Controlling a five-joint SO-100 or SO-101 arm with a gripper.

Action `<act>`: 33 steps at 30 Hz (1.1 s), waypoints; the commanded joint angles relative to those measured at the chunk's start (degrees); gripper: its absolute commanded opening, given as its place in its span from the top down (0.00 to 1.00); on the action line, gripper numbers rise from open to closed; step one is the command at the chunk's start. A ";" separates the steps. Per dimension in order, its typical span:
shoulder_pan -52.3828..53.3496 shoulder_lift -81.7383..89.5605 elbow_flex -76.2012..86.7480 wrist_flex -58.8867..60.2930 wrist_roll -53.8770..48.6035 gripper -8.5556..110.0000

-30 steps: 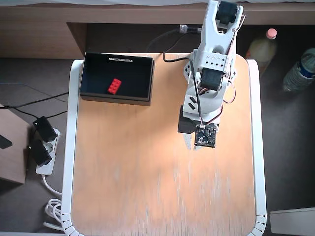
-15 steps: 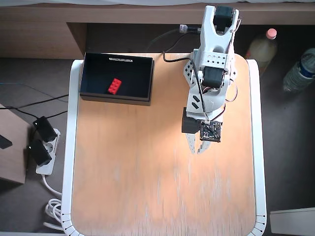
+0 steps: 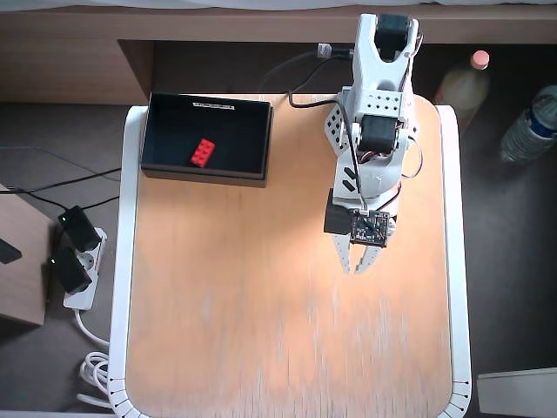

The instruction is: Grasp a lego block and put it in the bin.

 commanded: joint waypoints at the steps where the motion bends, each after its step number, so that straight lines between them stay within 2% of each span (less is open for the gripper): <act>1: -2.20 5.19 8.88 4.83 -2.37 0.93; 9: -2.99 5.27 8.88 15.82 -5.89 0.93; 16: -2.99 5.27 8.88 16.08 -13.01 0.92; 33: -2.99 5.27 8.88 16.08 -13.45 0.92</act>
